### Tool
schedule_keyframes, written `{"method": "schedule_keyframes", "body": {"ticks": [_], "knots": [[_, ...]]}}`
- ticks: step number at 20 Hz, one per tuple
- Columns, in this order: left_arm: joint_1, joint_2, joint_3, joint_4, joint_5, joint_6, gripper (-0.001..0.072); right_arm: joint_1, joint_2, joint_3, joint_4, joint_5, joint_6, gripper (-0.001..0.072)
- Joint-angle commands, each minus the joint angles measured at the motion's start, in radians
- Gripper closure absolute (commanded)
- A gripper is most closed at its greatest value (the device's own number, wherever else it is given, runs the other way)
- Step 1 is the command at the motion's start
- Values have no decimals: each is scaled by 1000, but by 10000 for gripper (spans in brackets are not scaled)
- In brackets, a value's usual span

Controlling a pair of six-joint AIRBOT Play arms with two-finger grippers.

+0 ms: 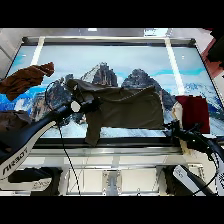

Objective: Fold the shirts.

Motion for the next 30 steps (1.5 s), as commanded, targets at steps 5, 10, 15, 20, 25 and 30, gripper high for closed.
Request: {"method": "schedule_keyframes", "body": {"ticks": [5, 10, 15, 20, 25, 30], "knots": [[0, -1, 1, -3, -21, 1, 696, 294, -1, 0, 21, -308, 113, 337], [0, 0, 1, -3, -11, 1, 695, 309, -1, 0, 76, -384, 122, 481], [1, 22, 4, -2, 49, 61, 697, 309, 1, 28, 145, -332, -64, 682], [99, 300, 86, 11, 50, 315, 697, 309, 74, 314, 163, -18, -447, 685], [306, 779, 100, 122, -69, 355, 697, 281, 330, 623, -83, 52, -301, 684], [382, 1111, 206, 229, -137, 336, 699, 189, 564, 923, -266, 78, -181, 685]]}}
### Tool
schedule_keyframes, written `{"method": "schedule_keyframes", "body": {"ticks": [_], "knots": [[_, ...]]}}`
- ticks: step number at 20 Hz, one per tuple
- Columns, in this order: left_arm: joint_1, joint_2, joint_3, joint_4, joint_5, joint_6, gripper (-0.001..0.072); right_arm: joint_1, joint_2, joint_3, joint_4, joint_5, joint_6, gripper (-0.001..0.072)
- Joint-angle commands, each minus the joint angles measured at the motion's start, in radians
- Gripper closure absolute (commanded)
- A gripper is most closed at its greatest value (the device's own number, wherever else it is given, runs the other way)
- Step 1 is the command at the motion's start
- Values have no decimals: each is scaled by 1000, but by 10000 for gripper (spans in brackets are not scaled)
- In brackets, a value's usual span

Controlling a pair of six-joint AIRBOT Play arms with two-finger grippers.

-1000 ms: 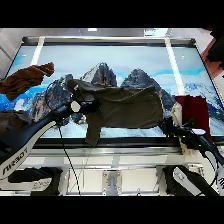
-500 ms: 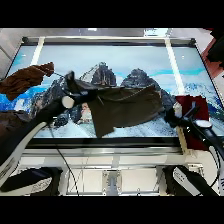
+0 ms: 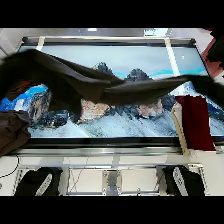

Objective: Fold the shirts.

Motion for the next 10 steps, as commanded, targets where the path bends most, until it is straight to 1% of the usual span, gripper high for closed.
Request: {"method": "schedule_keyframes", "body": {"ticks": [1, 3, 5, 7, 10], "knots": [[42, 175, 130, 147, -124, -37, 700, -60, 138, 232, -182, 21, 100, 685], [42, 157, 279, 262, -270, -64, 699, -69, 140, 342, -229, 20, 108, 685], [42, 113, 373, 354, -353, -82, 700, -69, 114, 397, -222, 20, 109, 685], [42, 27, 388, 389, -403, -86, 699, -69, 58, 397, -165, 32, 108, 685], [42, -193, 388, 403, -531, -82, 698, -64, -105, 390, -37, 108, 91, 685]]}}
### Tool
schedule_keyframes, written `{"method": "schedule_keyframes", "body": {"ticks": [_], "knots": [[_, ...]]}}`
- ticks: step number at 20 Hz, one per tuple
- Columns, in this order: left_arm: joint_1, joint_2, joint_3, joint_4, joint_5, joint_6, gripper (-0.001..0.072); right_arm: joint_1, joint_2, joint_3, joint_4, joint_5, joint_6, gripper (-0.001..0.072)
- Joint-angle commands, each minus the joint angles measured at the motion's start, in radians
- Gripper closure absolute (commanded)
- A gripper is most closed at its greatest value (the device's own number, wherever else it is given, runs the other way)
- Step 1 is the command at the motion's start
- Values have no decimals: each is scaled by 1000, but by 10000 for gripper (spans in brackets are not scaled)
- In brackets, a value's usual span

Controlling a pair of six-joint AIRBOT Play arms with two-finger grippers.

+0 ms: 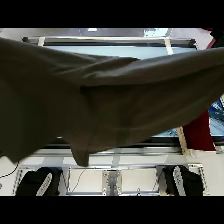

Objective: Fold the shirts.

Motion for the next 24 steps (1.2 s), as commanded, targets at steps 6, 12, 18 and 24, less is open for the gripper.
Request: {"method": "schedule_keyframes", "body": {"ticks": [6, 12, 18, 24], "knots": [[2, -646, 30, 179, -65, -27, 699, 174, -536, -93, 5, 33, -27, 684], [2, -1060, 31, 216, 180, -107, 698, 385, -929, -116, -27, -375, -27, 684], [46, -1113, 84, 310, 240, -193, 698, 411, -1019, -111, -81, -542, -25, 685], [182, -1017, 113, 290, 11, -90, 698, 331, -885, -101, -294, -284, 2, 685]]}}
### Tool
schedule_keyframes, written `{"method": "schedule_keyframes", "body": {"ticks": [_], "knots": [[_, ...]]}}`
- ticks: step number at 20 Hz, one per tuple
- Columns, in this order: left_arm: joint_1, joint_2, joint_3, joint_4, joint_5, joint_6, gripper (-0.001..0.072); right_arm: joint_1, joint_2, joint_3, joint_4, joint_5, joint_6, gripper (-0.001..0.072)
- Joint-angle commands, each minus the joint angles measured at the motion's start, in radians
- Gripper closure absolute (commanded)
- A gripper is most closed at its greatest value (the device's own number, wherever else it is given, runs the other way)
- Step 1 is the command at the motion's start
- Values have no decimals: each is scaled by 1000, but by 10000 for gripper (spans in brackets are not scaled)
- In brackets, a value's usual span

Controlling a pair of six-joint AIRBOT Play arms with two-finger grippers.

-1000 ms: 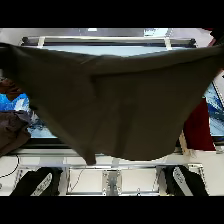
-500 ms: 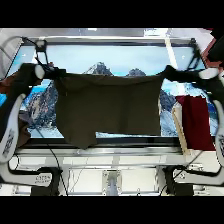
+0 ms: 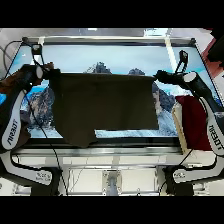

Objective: Fold the shirts.

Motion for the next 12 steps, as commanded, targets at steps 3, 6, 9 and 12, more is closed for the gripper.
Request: {"method": "schedule_keyframes", "body": {"ticks": [3, 6, 9, 12], "knots": [[67, 35, 1, -136, -349, 204, 698, -11, 60, -10, -141, 209, 14, 684], [67, 35, -55, -436, -385, 361, 698, 55, 51, -59, -141, 179, 14, 684], [67, 35, -113, -510, -415, 375, 699, 126, 48, -121, -143, 119, 14, 684], [67, 35, -177, -410, -426, 372, 698, 142, 48, -171, -146, 87, 20, 685]]}}
